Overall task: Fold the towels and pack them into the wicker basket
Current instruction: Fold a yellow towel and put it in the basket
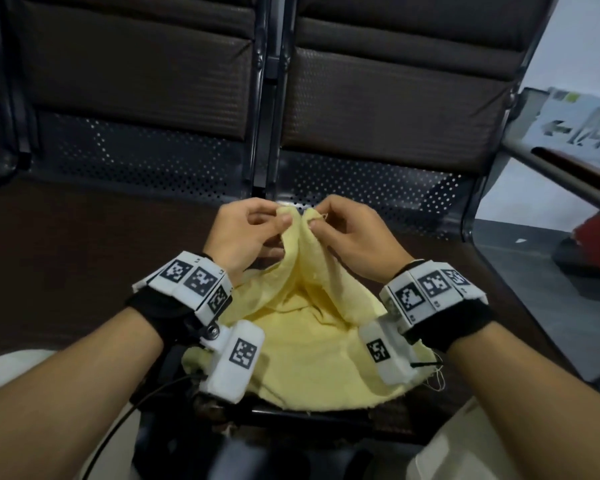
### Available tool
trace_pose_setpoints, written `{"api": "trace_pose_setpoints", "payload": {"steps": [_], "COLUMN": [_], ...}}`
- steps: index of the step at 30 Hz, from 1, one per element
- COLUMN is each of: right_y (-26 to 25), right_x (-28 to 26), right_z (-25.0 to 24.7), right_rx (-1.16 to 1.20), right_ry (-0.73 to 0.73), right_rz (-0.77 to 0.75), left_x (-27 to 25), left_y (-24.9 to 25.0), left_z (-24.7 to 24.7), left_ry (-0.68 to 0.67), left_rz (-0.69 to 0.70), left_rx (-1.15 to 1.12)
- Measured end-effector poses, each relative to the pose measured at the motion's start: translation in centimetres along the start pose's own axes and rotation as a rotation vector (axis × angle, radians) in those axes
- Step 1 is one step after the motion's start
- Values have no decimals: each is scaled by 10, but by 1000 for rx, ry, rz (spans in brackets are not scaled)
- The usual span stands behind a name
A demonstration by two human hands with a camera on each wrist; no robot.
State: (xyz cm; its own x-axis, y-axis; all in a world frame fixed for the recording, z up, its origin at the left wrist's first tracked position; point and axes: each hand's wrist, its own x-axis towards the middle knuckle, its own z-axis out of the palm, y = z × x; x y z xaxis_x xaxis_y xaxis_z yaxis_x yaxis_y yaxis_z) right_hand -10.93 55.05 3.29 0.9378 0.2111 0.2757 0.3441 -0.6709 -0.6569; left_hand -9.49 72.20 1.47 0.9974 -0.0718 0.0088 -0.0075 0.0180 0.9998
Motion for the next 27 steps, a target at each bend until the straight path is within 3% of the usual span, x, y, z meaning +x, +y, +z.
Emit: {"api": "trace_pose_setpoints", "payload": {"steps": [11,18,25,27], "right_y": [5,7,1,1], "right_x": [0,3,-1,-4], "right_z": [7,6,4,0], "right_rx": [91,149,215,83], "right_ry": [116,142,58,-17], "right_rz": [15,41,47,30], "left_x": [-18,-18,-16,-15], "left_y": [6,6,2,3], "left_z": [7,7,1,-2], "left_ry": [-147,-194,-121,-95], "left_rz": [-15,62,172,200], "left_rx": [20,9,189,245]}}
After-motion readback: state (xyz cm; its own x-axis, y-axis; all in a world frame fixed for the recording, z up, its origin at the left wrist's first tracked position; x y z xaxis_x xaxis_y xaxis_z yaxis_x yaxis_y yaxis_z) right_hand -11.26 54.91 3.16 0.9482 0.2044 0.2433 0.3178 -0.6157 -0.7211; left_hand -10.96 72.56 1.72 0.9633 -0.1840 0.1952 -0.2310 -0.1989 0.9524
